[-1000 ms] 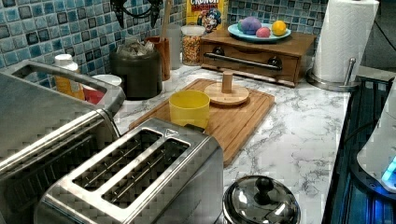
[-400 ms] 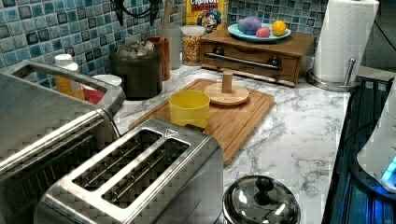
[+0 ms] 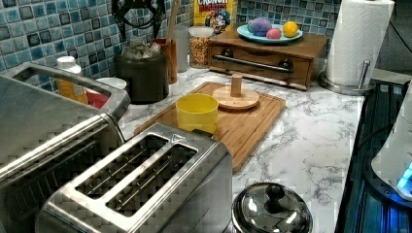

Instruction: Get a tea bag.

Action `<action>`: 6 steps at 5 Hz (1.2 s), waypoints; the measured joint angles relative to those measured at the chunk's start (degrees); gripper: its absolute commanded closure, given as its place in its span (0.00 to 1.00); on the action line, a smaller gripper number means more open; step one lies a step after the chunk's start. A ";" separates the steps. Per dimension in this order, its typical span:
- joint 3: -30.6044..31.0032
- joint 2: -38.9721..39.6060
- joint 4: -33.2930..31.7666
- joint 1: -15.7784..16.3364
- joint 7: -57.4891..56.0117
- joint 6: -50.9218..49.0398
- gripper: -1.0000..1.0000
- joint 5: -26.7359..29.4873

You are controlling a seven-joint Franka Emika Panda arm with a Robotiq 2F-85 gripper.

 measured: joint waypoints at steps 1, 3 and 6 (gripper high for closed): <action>0.23 1.34 0.00 0.39 0.00 1.71 1.00 0.66; -0.04 1.26 -0.34 0.45 0.01 4.59 1.00 0.79; -0.73 1.06 -0.22 0.14 0.05 2.55 1.00 0.79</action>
